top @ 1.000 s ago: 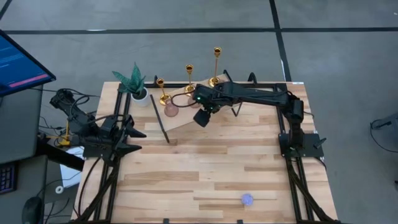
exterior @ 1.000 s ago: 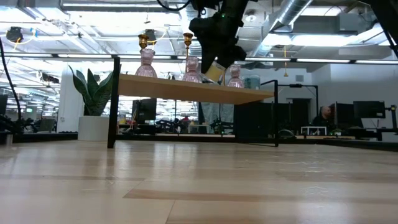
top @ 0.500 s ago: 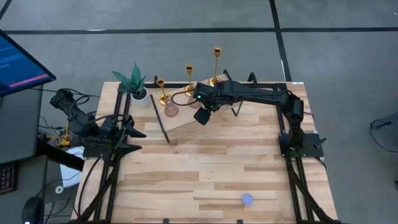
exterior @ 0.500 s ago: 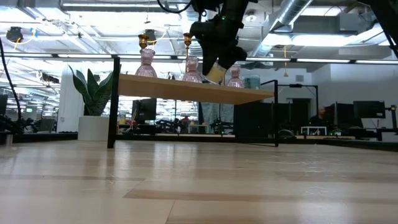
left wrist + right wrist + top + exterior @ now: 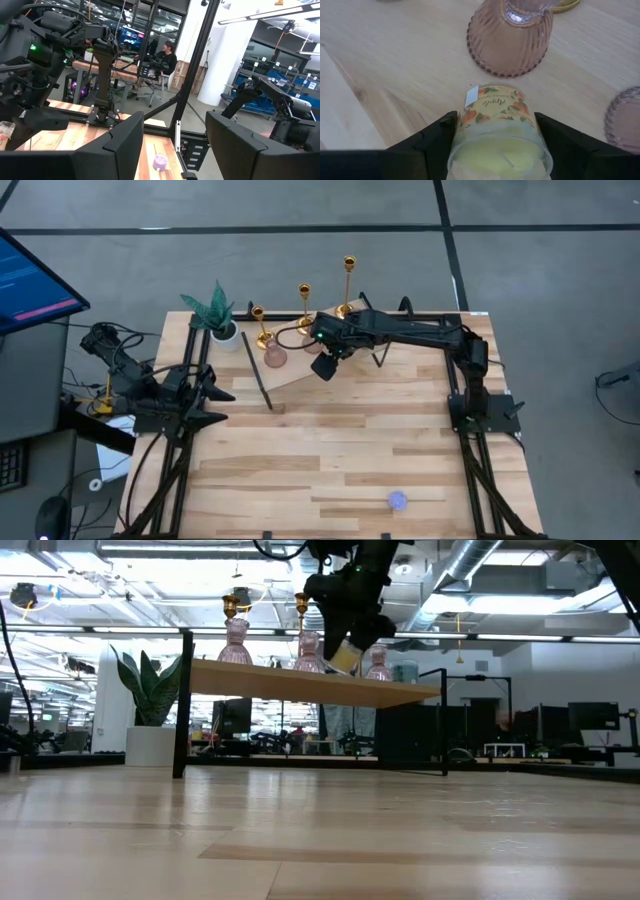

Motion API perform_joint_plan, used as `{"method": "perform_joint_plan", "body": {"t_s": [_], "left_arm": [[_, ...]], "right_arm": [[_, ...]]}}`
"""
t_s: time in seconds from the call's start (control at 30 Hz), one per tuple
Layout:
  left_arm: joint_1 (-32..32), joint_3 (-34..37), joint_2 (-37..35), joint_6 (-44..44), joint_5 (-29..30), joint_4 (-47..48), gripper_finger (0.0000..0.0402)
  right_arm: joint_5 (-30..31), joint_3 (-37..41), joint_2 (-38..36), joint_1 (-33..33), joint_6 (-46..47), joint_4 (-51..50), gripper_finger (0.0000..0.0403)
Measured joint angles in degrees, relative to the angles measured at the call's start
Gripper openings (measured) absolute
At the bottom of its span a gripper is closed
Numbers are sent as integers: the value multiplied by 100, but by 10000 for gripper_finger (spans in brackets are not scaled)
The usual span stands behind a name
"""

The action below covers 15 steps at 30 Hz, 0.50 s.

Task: Pick & Place candle stick holders
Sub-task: Put the yellow scented candle on the shelf

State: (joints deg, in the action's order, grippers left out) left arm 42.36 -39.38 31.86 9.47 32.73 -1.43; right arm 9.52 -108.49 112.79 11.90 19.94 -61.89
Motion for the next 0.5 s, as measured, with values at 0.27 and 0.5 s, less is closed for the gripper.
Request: {"method": "perform_joint_plan", "body": {"t_s": [0.27,0.5], "left_arm": [[-2,0,-1,2,0,-4,214],[-2,0,1,2,0,-11,214]], "right_arm": [[0,0,0,0,2,101,255],[117,0,0,-2,-75,103,256]]}}
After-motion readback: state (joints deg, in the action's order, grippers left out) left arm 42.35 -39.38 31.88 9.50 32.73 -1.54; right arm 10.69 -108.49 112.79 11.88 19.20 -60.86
